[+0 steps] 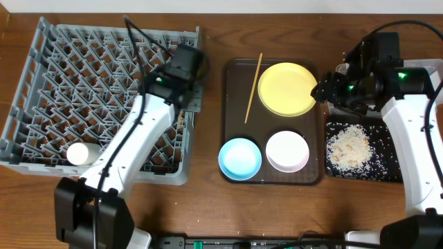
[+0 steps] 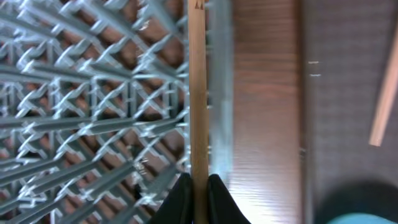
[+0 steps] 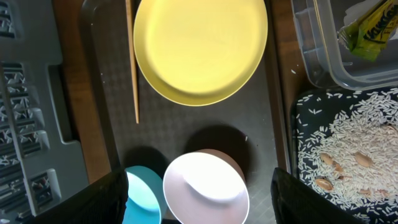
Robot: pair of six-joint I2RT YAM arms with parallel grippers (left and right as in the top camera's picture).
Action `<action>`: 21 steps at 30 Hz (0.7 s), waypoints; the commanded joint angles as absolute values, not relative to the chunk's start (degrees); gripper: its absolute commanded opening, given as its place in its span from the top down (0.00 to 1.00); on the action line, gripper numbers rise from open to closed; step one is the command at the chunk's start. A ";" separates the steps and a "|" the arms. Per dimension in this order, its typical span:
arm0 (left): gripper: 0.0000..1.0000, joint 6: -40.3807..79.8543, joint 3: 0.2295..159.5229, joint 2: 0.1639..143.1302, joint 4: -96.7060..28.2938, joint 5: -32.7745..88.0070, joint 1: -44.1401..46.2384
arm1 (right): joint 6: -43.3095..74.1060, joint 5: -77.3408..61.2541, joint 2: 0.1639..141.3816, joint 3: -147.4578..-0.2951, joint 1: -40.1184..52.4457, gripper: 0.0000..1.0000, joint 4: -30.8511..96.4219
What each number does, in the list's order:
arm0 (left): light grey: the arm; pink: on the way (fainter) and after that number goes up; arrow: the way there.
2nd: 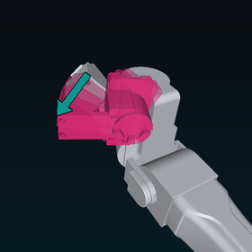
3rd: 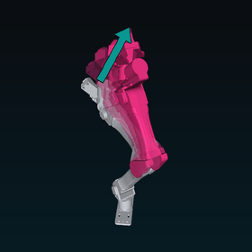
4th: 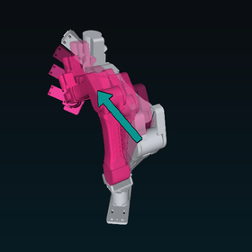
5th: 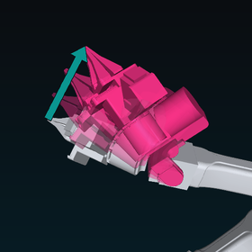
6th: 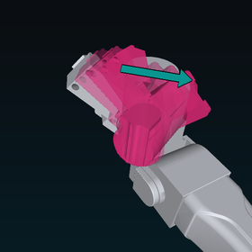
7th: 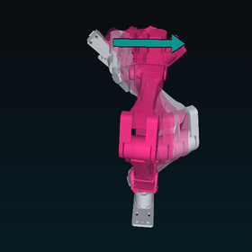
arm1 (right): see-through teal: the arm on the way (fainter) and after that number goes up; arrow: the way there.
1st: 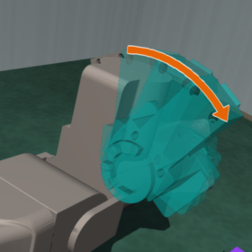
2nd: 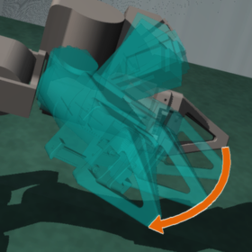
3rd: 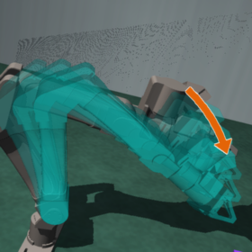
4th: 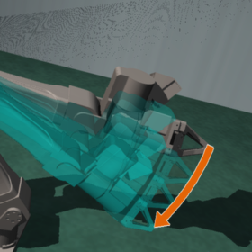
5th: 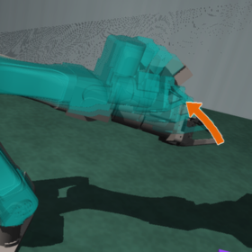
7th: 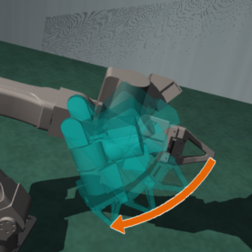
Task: Sort waste into correct bins and load items into the dishwasher
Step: 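Place the chopstick upright into the dish rack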
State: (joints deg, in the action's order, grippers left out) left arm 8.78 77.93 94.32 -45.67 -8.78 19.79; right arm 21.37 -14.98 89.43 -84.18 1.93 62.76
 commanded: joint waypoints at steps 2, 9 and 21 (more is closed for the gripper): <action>0.92 8.82 75.68 95.29 -44.18 -7.16 17.72 | 20.51 -14.81 89.06 -84.53 2.33 0.29 62.81; 0.91 6.66 74.37 98.13 -42.41 -6.42 17.43 | 20.51 -14.83 89.06 -84.53 2.33 0.29 62.83; 0.68 4.73 76.27 95.22 -42.72 -6.31 17.43 | 20.51 -14.81 89.06 -84.53 2.33 0.29 62.76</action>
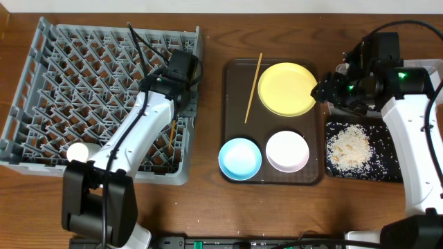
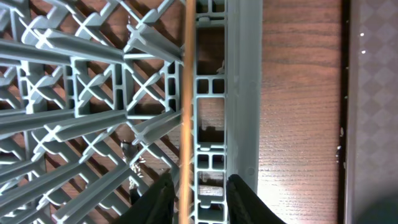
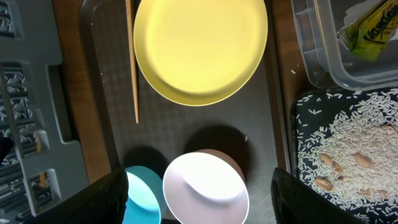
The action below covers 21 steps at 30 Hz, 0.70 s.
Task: Sort waste into correct bins and load items into the dishwasher
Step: 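Place the chopstick upright into the dish rack, then grasp the second chopstick on the tray with the left gripper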
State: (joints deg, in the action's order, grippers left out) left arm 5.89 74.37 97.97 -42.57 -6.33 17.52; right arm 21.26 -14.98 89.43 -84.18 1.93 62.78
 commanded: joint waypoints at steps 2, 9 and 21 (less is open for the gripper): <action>0.68 4.73 77.69 93.73 -42.68 -3.16 17.50 | 20.51 -14.81 89.06 -84.53 2.33 0.28 62.76; 0.67 7.38 77.80 92.92 -33.52 13.91 19.77 | 20.51 -14.81 89.06 -84.53 2.33 0.28 62.83; 0.57 7.35 77.34 109.32 -19.29 12.86 29.85 | 20.53 -14.55 89.06 -84.53 2.33 0.26 62.63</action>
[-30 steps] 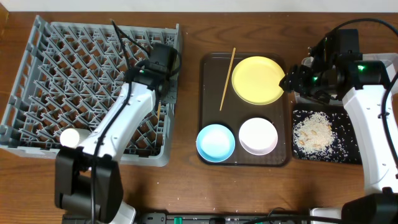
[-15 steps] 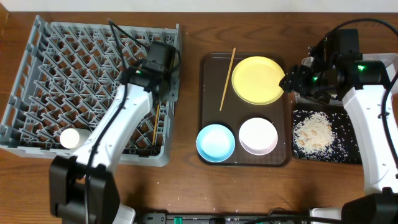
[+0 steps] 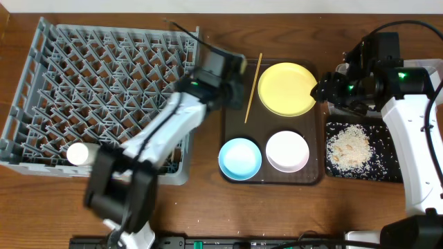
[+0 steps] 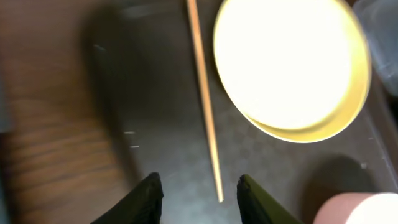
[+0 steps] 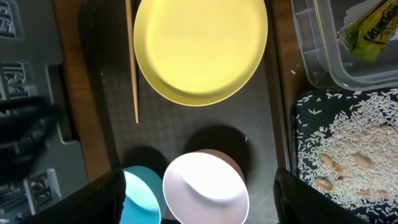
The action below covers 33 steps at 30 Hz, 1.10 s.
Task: Sort waste into correct bins and load items into the dishwasher
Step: 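Grasp the second chopstick on the tray with the left gripper, then place the second chopstick into the dish rack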
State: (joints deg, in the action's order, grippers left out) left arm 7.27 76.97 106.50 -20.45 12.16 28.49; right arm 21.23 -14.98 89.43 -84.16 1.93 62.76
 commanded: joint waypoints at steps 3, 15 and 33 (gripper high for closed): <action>0.56 7.33 77.34 112.88 -16.95 12.62 31.86 | 20.53 -13.72 89.06 -84.53 2.33 0.25 62.63; 0.74 7.33 77.34 121.08 -14.87 7.44 34.15 | 20.53 -13.54 89.06 -84.53 2.33 0.25 62.39; 0.92 7.60 78.15 108.90 -19.18 3.36 31.29 | 20.53 -13.54 89.06 -84.53 2.33 0.24 62.50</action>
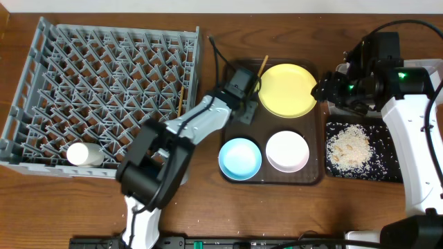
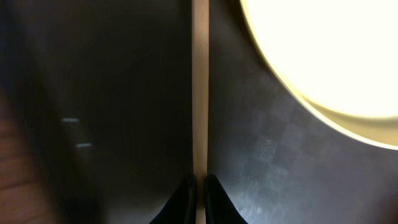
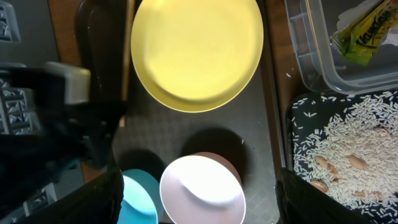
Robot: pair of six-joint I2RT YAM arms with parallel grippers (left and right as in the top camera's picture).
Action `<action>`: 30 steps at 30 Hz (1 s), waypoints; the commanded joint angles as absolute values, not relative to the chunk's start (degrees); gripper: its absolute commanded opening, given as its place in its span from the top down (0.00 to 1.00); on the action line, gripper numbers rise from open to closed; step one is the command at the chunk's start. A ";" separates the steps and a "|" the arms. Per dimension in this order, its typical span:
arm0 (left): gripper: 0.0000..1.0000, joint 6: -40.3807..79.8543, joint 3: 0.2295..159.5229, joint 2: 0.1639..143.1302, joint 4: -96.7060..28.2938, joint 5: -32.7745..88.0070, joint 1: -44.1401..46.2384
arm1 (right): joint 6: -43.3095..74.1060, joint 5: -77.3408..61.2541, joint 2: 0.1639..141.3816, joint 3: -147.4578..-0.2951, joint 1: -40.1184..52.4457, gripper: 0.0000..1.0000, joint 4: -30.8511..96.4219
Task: Sort waste into correct bins and load items into the dishwasher
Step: 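Place the second chopstick into the dish rack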
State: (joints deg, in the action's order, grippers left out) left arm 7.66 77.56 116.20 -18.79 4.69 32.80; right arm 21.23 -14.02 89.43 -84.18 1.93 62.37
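Note:
A wooden chopstick lies on the dark tray left of the yellow plate. My left gripper is low over the tray, shut on the chopstick's near part; its far end sticks out beyond the arm. Another chopstick rests in the grey dish rack by its right wall. A blue bowl and a white bowl sit at the tray's front. My right gripper hangs open high above the white bowl, holding nothing.
A white cup lies in the rack's front left corner. Right of the tray is a black tray of rice and shells. Behind it stands a clear bin holding a green wrapper.
My left gripper was open above the chopstick on the tray. Now it sits lower and is shut on that chopstick. The right gripper stays open in nearly the same place.
My left gripper first held a chopstick over the rack's right edge. It then stood open with that chopstick lying in the rack. After that it was open over the tray's chopstick, and now it grips that one. The right arm barely moved.

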 commanded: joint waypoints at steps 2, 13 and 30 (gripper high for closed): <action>0.92 7.60 78.15 104.86 -20.49 3.33 30.22 | 20.53 -13.54 89.06 -84.53 2.33 0.24 62.52; 0.92 7.46 78.13 90.28 -43.00 -1.15 19.97 | 20.53 -13.54 89.06 -84.53 2.33 0.24 62.57; 0.85 5.58 72.38 95.50 -45.84 -0.47 14.15 | 20.51 -13.54 89.06 -84.53 2.33 0.24 62.61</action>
State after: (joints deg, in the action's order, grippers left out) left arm 6.22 72.36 96.05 -45.80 -0.38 14.28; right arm 21.23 -13.67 89.43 -84.16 1.93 62.54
